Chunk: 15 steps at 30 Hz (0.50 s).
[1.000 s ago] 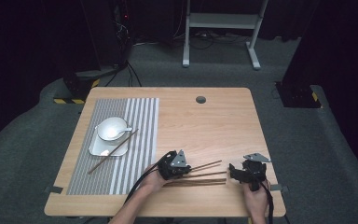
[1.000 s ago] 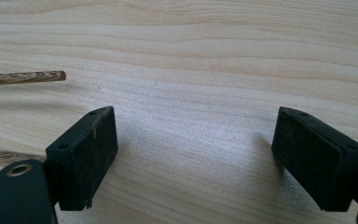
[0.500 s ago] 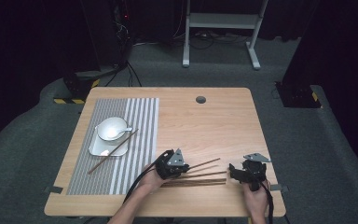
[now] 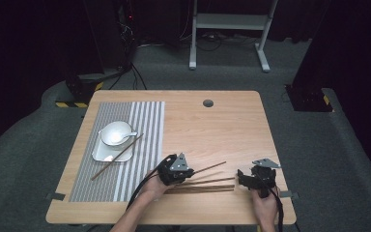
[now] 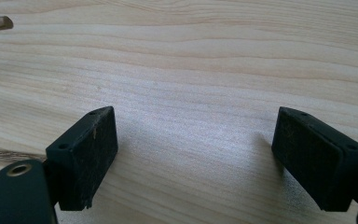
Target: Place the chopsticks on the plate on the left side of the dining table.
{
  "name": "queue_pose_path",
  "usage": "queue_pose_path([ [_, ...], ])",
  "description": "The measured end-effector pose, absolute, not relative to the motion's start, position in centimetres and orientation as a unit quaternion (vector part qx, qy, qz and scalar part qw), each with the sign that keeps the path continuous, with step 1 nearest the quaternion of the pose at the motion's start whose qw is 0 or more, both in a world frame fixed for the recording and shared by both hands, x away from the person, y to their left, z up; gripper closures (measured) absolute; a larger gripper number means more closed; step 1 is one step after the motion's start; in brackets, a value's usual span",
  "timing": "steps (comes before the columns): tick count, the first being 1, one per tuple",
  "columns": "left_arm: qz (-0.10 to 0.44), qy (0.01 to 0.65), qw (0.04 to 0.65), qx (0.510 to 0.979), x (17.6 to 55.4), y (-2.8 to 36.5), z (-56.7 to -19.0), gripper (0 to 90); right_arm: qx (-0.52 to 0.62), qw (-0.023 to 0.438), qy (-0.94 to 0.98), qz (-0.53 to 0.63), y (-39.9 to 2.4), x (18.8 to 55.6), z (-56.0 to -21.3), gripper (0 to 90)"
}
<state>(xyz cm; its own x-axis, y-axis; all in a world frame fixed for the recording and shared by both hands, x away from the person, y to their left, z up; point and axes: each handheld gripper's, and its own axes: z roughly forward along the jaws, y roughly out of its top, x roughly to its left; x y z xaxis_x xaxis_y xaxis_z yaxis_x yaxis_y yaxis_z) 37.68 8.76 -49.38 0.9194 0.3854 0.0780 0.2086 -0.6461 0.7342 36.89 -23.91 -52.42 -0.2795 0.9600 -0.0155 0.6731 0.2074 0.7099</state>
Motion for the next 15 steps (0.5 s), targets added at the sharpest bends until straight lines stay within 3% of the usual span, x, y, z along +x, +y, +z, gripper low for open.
queue_pose_path([
  [15, 0.126, 0.172, 0.396, 0.893, 37.6, 9.7, -48.3, 85.0, 0.552, 0.237, 0.74, 0.303, -23.9, 36.9, -52.4, 13.7],
])
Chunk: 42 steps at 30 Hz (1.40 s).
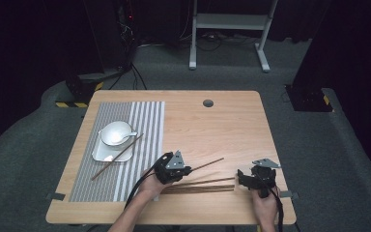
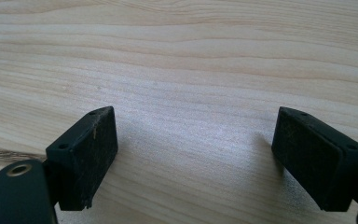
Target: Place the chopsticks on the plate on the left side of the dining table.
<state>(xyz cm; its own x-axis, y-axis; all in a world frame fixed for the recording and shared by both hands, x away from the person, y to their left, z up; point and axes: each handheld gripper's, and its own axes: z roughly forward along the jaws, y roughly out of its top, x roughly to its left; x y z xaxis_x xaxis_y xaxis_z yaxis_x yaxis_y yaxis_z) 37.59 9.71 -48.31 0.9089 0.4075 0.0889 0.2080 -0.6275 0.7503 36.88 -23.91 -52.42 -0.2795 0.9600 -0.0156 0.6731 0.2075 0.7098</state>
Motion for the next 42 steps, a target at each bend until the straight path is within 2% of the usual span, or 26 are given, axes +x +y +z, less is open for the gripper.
queue_pose_path([
  [42, 0.141, 0.209, 0.404, 0.879, 37.2, 12.5, -46.8, 85.0, 0.552, 0.237, 0.74, 0.303, -23.9, 36.9, -52.4, 13.7],
])
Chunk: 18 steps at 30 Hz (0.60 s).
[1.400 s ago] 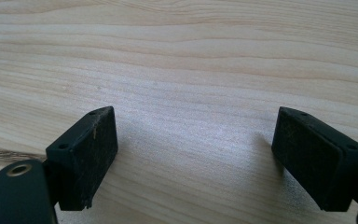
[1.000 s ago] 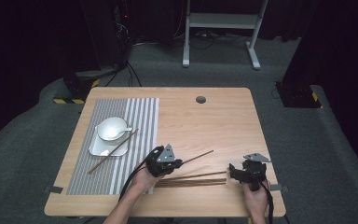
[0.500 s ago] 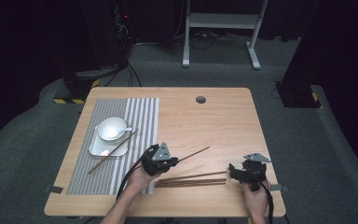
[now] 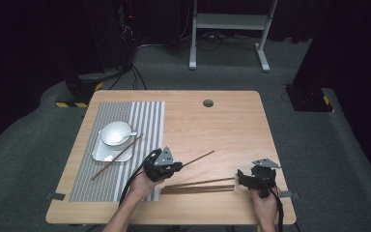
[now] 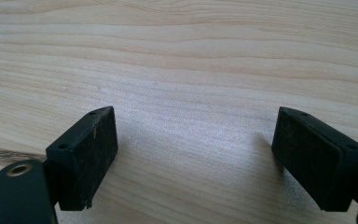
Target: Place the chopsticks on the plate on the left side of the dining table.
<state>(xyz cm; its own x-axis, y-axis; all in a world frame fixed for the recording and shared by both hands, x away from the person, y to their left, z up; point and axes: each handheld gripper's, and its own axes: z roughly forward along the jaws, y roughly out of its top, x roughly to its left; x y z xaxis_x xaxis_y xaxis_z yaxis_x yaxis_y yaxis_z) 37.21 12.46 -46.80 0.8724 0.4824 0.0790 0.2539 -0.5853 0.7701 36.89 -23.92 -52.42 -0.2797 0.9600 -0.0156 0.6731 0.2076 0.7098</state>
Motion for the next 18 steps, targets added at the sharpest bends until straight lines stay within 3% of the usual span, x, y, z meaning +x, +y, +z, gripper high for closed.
queue_pose_path([
  [18, 0.155, 0.218, 0.402, 0.876, 37.1, 14.0, -46.0, 85.0, 0.552, 0.237, 0.74, 0.303, -23.9, 36.9, -52.4, 13.7],
])
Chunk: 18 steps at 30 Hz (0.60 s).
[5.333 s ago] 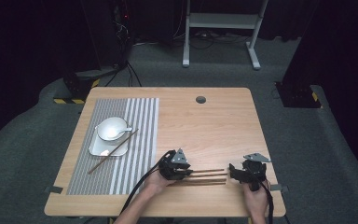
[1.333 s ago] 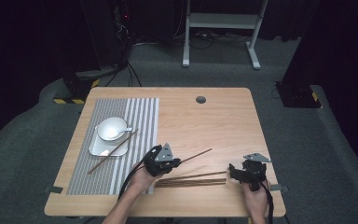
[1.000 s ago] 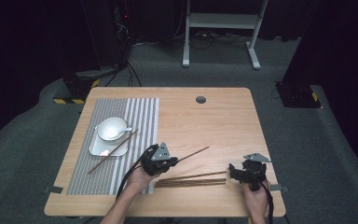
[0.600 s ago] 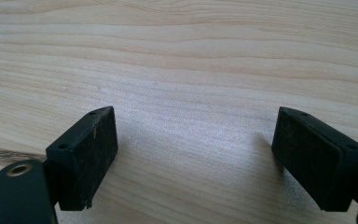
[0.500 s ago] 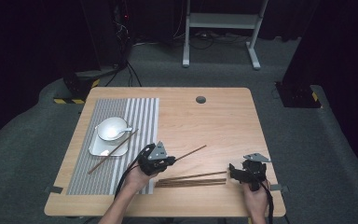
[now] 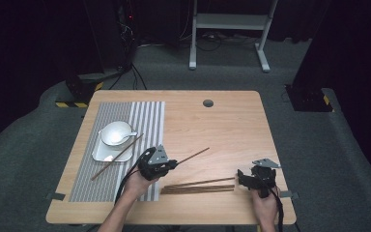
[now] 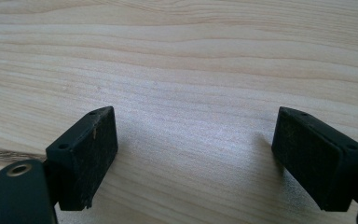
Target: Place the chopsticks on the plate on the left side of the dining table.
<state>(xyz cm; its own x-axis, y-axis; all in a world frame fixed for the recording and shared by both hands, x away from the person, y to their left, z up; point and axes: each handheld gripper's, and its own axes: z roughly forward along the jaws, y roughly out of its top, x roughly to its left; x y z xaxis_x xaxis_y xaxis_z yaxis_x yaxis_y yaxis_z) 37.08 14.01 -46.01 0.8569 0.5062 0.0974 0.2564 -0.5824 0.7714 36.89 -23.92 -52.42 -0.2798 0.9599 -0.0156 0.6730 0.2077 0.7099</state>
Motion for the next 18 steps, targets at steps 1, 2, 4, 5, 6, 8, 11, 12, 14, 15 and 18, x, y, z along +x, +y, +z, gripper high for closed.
queue_pose_path([
  [1, 0.156, 0.219, 0.403, 0.875, 37.1, 14.1, -46.0, 85.0, 0.552, 0.236, 0.74, 0.303, -23.9, 36.9, -52.4, 13.7],
  [2, 0.157, 0.22, 0.404, 0.874, 37.1, 14.1, -46.0, 84.9, 0.552, 0.236, 0.74, 0.303, -23.9, 36.9, -52.4, 13.7],
  [4, 0.159, 0.222, 0.409, 0.871, 37.1, 14.3, -45.9, 84.9, 0.552, 0.236, 0.74, 0.303, -23.9, 36.9, -52.4, 13.8],
  [5, 0.16, 0.224, 0.41, 0.869, 37.1, 14.4, -45.8, 84.9, 0.552, 0.236, 0.74, 0.303, -23.9, 36.9, -52.4, 13.8],
  [6, 0.162, 0.224, 0.411, 0.869, 37.1, 14.4, -45.8, 84.9, 0.552, 0.236, 0.74, 0.303, -23.9, 36.9, -52.4, 13.7],
  [8, 0.163, 0.224, 0.41, 0.869, 37.0, 14.5, -45.7, 84.9, 0.552, 0.236, 0.74, 0.303, -23.9, 36.9, -52.4, 13.8],
  [11, 0.166, 0.225, 0.41, 0.868, 36.9, 14.8, -45.6, 84.9, 0.552, 0.236, 0.74, 0.303, -23.9, 36.9, -52.4, 13.7],
  [12, 0.168, 0.226, 0.408, 0.868, 36.9, 15.0, -45.6, 84.9, 0.552, 0.236, 0.74, 0.303, -23.9, 36.9, -52.4, 13.8],
  [14, 0.169, 0.227, 0.408, 0.868, 36.8, 15.1, -45.5, 84.9, 0.552, 0.236, 0.74, 0.303, -23.9, 36.9, -52.4, 13.8],
  [15, 0.171, 0.229, 0.407, 0.868, 36.8, 15.2, -45.5, 84.9, 0.552, 0.236, 0.74, 0.303, -23.9, 36.9, -52.4, 13.8],
  [18, 0.18, 0.23, 0.404, 0.867, 36.7, 15.4, -45.4, 84.9, 0.552, 0.236, 0.74, 0.303, -23.9, 36.9, -52.4, 13.8],
])
